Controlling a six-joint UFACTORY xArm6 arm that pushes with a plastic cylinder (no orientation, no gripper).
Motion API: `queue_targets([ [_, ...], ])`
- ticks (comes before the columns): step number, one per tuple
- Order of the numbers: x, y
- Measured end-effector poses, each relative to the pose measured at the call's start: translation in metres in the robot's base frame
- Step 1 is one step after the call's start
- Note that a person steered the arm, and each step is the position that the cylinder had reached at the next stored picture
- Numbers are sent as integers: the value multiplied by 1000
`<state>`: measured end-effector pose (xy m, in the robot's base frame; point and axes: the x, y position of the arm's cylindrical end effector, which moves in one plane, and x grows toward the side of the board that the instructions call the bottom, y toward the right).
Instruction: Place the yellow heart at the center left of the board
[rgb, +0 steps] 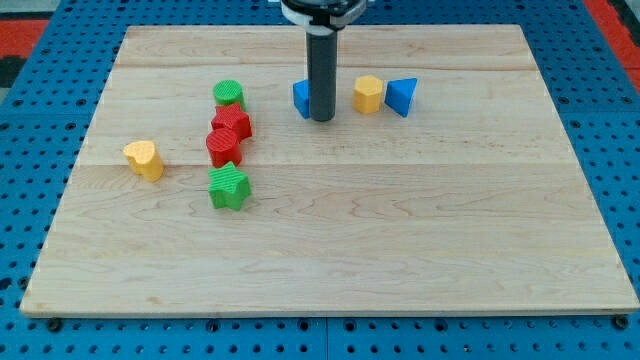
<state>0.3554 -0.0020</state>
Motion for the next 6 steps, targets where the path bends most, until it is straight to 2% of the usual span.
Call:
queue_targets([
  [1, 30, 13],
  [2, 116, 32],
  [3, 219, -2],
  [4, 229, -125],
  [5, 176, -193],
  [6, 110, -200],
])
